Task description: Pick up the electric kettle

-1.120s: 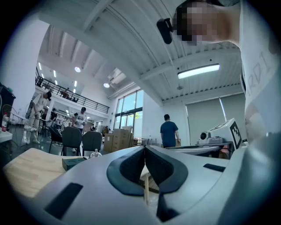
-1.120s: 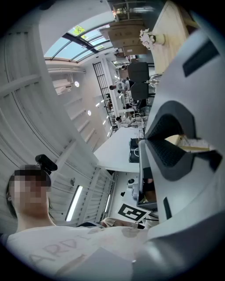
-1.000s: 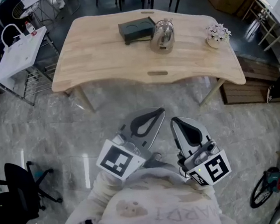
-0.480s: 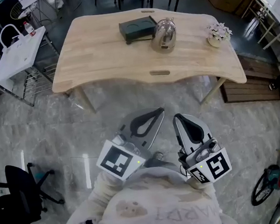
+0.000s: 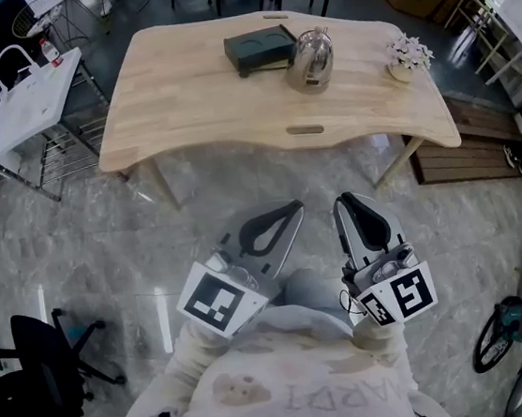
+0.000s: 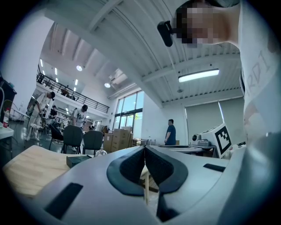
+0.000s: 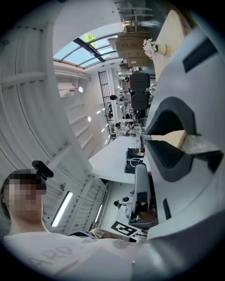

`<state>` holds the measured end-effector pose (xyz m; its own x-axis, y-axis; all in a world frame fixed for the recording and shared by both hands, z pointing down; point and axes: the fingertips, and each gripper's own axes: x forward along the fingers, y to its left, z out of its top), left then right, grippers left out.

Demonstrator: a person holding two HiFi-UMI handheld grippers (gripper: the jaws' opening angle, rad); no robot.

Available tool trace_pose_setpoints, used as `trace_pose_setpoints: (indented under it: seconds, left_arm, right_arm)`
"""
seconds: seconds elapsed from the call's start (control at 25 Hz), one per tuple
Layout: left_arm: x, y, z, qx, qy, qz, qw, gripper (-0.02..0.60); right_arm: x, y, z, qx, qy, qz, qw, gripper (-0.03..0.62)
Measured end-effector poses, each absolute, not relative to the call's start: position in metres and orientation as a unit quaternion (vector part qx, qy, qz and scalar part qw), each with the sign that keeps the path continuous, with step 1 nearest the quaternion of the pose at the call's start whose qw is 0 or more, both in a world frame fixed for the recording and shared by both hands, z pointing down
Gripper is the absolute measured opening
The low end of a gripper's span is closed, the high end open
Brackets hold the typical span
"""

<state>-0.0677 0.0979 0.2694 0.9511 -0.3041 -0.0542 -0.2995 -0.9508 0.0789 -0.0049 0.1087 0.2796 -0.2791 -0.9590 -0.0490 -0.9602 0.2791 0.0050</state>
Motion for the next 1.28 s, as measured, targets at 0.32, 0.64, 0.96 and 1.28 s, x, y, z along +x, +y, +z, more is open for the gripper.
trace_pose_setpoints:
  seconds: [0.32, 0.64, 0.96, 1.28]
  left_arm:
    - [-0.075, 0.068, 0.272, 0.985, -0.166, -0.033, 0.032, 0.012]
    - [-0.051, 0.009, 0.275, 0.982, -0.182, -0.030, 0.035, 0.012]
    - [-0.012, -0.048, 0.279, 0.979, -0.196, -0.027, 0.049, 0.012]
    - [0.026, -0.091, 0.288, 0.975, -0.214, -0.005, 0.060, 0.012]
  right_arm:
    - [0.007, 0.067, 0.284, -0.601, 0.799, 0.014, 0.026, 0.082]
    - [0.039, -0.002, 0.301, -0.593, 0.805, 0.001, 0.009, 0.140]
    - [0.082, -0.074, 0.330, -0.576, 0.817, -0.028, -0.018, 0.156]
    - [0.123, -0.138, 0.363, -0.560, 0.825, -0.062, -0.027, 0.161]
